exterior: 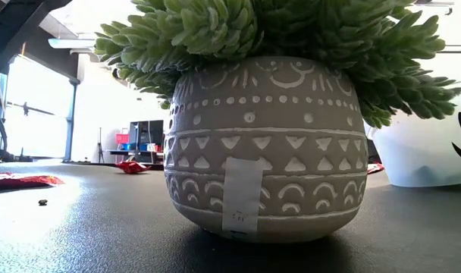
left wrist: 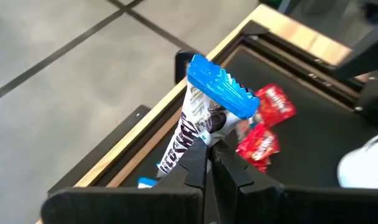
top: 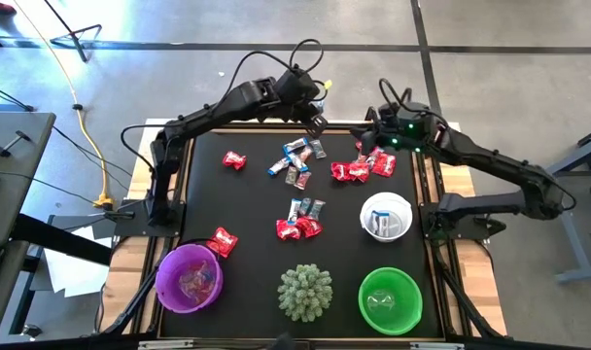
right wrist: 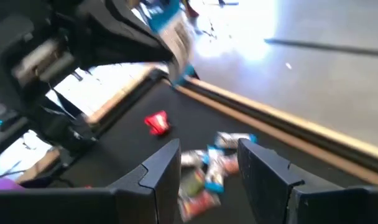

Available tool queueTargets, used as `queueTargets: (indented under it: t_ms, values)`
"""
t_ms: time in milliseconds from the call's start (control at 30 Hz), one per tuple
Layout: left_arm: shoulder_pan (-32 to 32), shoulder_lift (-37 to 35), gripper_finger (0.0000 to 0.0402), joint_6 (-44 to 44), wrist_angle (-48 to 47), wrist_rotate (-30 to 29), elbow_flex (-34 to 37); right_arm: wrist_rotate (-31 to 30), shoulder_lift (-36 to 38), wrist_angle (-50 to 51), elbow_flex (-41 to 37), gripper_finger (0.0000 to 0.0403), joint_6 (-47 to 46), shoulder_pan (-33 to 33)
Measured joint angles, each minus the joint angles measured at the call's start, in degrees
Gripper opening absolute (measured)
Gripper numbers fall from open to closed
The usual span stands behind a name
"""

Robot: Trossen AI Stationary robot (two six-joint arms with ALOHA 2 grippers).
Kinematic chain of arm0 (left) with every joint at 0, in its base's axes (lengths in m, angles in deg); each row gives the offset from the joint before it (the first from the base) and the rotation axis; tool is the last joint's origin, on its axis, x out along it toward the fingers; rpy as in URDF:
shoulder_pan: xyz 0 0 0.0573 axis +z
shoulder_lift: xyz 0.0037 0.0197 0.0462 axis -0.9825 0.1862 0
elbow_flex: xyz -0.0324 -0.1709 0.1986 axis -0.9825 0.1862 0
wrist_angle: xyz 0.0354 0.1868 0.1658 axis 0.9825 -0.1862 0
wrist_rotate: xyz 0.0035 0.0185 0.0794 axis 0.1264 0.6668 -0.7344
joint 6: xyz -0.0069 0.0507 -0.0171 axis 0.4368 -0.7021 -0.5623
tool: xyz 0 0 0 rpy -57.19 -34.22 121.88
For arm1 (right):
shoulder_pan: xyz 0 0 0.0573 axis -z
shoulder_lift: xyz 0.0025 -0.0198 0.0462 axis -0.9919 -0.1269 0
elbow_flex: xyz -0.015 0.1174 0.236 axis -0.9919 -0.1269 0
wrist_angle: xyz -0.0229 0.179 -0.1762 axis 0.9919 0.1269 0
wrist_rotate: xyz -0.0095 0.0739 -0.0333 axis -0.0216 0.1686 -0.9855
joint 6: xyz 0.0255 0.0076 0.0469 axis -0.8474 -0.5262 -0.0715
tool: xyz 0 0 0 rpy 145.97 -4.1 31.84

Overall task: Sort candy
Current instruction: Put the white candy wrapper into the white bucket

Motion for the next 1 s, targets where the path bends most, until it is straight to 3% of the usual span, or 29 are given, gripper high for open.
queueTargets:
  t_ms: [233,1000]
  values:
    - [-3.82,0.0,0.0,0.38,2.01,0.03,-1.58,0.34,-2.67,-11.52,0.0,0.0154,2.33,-2.48]
    - [-7.79,-0.02,0.0,2.77,9.41,-0.2,-1.61,0.51,-4.47,-15.45,0.0,0.0154,2.64,-6.06]
